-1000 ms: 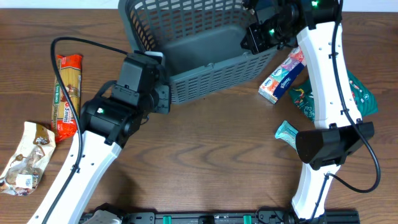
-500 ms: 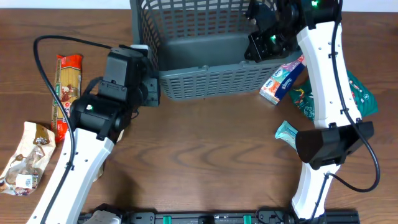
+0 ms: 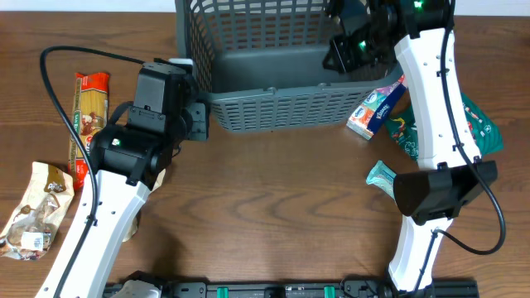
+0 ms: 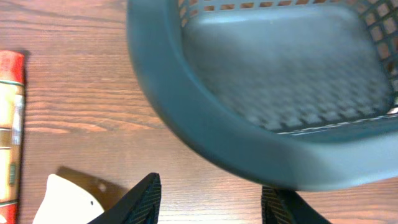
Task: Pack container
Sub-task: 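Grip the basket rims with both grippers and pull it toward the table centre, then release the basket and withdraw both grippers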
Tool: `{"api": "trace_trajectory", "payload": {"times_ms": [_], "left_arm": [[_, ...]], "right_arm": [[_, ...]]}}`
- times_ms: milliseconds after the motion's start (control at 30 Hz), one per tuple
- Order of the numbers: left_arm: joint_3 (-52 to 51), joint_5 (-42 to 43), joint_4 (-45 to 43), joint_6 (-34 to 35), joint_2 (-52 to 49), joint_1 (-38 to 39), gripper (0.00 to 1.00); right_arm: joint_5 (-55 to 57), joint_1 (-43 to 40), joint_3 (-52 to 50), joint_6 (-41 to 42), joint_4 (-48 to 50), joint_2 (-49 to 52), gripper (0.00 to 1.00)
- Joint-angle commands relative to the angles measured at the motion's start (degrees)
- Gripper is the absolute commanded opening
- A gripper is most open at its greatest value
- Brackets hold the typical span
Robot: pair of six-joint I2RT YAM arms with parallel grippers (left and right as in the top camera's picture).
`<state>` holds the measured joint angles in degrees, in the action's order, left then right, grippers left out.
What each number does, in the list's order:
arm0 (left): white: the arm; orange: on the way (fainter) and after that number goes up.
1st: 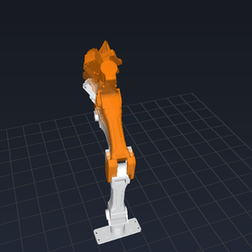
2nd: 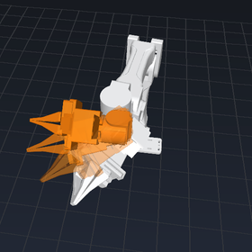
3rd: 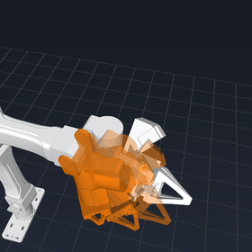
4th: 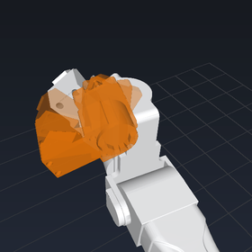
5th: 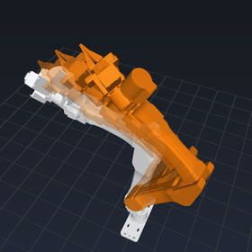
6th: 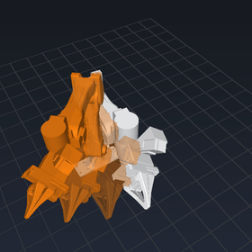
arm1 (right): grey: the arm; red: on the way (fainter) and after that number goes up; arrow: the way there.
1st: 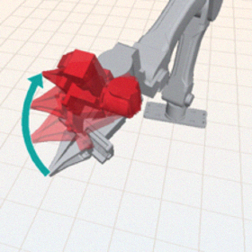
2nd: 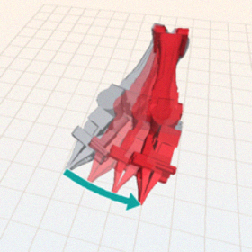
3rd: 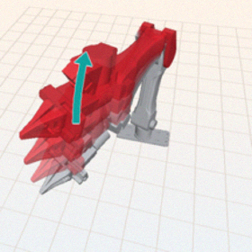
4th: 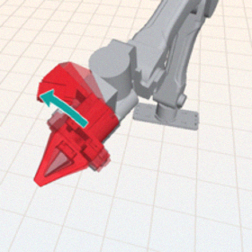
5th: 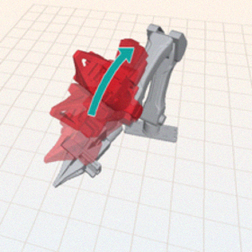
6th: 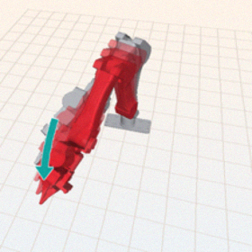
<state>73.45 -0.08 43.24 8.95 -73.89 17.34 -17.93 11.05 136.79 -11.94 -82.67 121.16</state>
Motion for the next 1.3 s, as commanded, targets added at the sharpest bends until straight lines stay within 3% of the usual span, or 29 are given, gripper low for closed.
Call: {"api": "trace_trajectory", "payload": {"times_ms": [0, 133, 433, 500, 667, 767, 1267], "left_arm": [[1.68, -4.20, 0.50, -1.99, 0.70, -0.35, 0.43], [1.68, -6.97, 1.55, -2.93, 2.34, -0.35, 0.47], [1.68, -9.64, 6.27, -2.67, 8.74, -0.35, 0.52], [1.68, -9.64, 7.37, -2.67, 10.19, -0.35, 0.52], [1.68, -9.64, 9.77, -2.64, 11.91, -0.35, 0.52], [1.68, -9.64, 11.02, -2.62, 11.78, -0.35, 0.52], [1.68, -9.62, 12.90, -2.67, 11.74, -0.35, 0.53]], "right_arm": [[1.29, -0.76, 0.48, 0.17, 4.09, -1.31, 0.36], [5.22, -1.05, 1.07, 0.33, 10.29, -3.89, 0.47], [22.82, -3.26, 4.61, 8.76, 16.63, -12.33, 0.54], [23.28, -5.33, 4.61, 9.97, 16.96, -14.25, 0.49], [24.76, -13.53, 4.48, 17.64, 13.81, -15.39, 0.12], [22.21, -18.03, 3.93, 18.78, 11.30, -14.23, 0.03], [1.77, -21.55, 3.85, 8.35, 5.01, -1.31, 0.01]]}}
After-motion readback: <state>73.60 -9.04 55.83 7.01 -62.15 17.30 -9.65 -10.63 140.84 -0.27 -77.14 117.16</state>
